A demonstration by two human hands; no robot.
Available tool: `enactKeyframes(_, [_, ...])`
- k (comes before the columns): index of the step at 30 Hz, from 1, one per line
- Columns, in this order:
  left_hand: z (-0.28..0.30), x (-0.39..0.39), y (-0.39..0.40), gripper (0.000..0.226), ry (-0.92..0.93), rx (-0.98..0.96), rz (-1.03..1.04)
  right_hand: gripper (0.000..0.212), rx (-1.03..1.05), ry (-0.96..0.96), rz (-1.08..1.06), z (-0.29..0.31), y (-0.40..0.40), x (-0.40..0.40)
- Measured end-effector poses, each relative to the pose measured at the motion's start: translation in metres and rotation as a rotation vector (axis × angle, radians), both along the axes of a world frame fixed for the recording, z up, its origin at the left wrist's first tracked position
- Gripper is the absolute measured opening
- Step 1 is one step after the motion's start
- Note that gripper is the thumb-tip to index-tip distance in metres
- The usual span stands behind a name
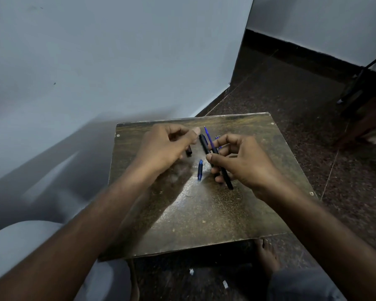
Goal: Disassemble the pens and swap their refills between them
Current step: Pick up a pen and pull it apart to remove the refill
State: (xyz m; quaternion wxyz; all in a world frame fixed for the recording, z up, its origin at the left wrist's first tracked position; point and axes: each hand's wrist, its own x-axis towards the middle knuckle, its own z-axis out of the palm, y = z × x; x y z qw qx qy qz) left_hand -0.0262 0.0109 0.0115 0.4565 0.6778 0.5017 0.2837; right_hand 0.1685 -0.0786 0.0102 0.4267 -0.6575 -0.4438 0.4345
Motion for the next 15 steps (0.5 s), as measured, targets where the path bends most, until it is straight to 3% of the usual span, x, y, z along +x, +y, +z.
enactKeyframes(2, [0.0,0.003,-0.001,0.024,-0.14,-0.086,-0.027,0.017,-0.008,-0.002,0.005,0.0,-0.001,-0.003])
enactKeyframes(7, [-0.012,0.012,-0.002,0.007,-0.24,-0.18,-0.015,0.019,-0.036,-0.026,0.055,0.002,-0.004,-0.011])
enactKeyframes(11, [-0.003,-0.006,0.02,0.007,-0.392,-0.207,0.084,0.018,-0.065,-0.089,0.078,0.003,-0.008,-0.015])
enactKeyframes(15, [0.006,-0.042,0.056,0.01,-0.275,-0.091,0.207,0.014,-0.062,-0.214,0.066,0.007,-0.012,-0.006])
